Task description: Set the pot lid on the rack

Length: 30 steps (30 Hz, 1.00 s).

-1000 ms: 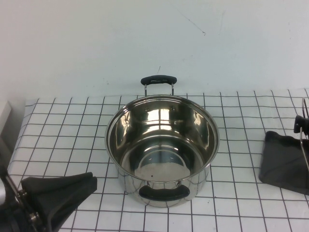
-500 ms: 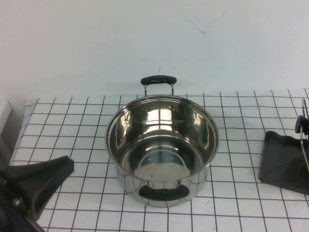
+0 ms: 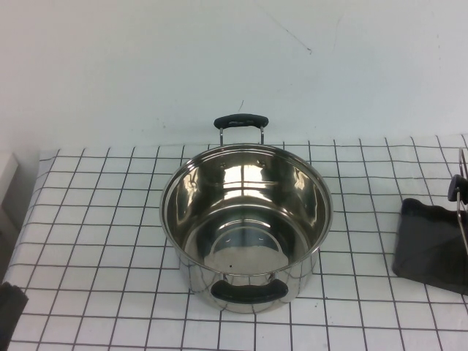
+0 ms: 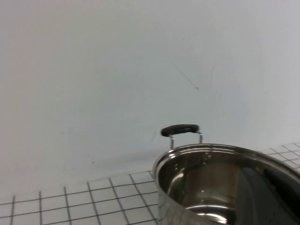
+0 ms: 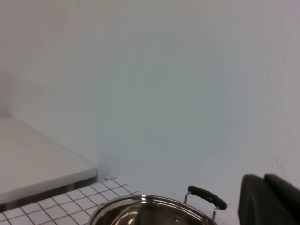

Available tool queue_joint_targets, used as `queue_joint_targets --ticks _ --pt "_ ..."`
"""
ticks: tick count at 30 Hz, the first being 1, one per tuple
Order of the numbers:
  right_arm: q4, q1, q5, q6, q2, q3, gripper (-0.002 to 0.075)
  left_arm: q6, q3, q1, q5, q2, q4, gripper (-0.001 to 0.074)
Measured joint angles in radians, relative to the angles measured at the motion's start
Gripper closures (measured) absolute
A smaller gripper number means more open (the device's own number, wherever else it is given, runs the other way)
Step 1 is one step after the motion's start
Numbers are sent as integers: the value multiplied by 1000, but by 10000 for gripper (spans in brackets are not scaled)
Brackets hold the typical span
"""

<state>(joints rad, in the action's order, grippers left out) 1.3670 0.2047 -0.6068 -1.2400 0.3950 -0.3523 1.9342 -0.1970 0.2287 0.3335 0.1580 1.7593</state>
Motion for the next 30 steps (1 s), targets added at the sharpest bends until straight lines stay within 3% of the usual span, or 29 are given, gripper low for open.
queue_joint_targets --ticks 10,20,30 --pt "11 0 72 4 0 0 727 -44 98 0 -271 -35 -19 737" --pt "99 0 183 6 0 1 727 -46 134 0 -237 -35 -19 737" --pt "363 0 86 -13 0 1 727 -46 134 0 -136 -35 -19 737"
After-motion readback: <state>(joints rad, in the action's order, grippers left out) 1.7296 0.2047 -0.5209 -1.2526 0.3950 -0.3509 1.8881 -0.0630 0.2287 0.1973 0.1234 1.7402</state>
